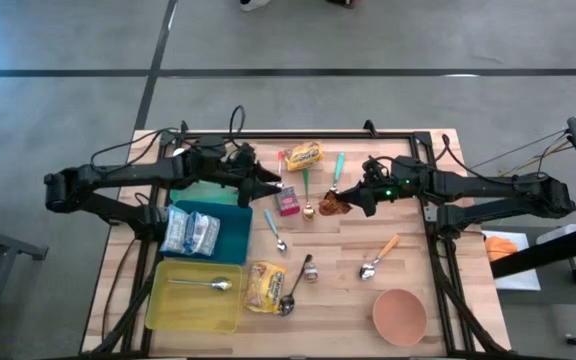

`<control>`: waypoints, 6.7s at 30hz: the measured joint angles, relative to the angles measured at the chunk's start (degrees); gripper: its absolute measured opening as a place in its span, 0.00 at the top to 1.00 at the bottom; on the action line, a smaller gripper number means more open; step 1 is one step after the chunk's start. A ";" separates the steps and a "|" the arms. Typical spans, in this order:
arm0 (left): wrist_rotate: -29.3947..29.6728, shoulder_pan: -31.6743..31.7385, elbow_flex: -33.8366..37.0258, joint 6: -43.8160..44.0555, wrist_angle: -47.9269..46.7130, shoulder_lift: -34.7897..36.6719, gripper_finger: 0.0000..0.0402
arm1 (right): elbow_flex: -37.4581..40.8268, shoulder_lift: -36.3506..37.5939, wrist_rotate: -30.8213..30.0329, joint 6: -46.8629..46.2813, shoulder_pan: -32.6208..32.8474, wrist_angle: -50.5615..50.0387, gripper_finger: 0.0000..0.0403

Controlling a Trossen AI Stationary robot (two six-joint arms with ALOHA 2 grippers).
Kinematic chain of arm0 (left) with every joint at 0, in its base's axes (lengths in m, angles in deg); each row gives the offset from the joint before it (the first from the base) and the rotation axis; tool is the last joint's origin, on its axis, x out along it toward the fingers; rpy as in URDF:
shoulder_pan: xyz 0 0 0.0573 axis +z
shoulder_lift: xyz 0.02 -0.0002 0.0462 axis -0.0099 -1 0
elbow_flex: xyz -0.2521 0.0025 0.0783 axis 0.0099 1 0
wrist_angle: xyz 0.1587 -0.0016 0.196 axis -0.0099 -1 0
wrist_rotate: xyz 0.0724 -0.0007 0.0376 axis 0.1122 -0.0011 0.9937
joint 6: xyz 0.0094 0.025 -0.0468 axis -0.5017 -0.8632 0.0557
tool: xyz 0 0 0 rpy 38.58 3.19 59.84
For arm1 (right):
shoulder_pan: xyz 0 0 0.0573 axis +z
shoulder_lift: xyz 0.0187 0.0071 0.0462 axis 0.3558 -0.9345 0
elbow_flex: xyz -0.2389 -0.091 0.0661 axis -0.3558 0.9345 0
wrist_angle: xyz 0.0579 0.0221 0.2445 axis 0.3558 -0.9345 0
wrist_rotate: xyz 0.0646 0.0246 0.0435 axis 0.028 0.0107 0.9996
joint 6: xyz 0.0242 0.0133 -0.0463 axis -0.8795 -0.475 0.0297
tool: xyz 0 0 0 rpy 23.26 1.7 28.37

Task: Pick & Place Food Item
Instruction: Put the orange seasoning bag into the light blue bin

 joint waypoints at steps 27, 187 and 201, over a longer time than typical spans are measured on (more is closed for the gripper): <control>1.51 -0.49 0.00 -4.16 2.06 0.00 0.32 | 0.00 -0.44 1.56 -4.50 1.17 4.67 0.98; 86.69 4.13 33.42 28.04 15.95 -10.10 1.00 | -11.23 -12.63 8.87 -0.02 3.98 22.20 0.43; 89.11 4.30 33.33 30.93 19.76 -16.16 1.00 | -11.23 -12.59 9.03 -1.10 3.96 22.16 0.43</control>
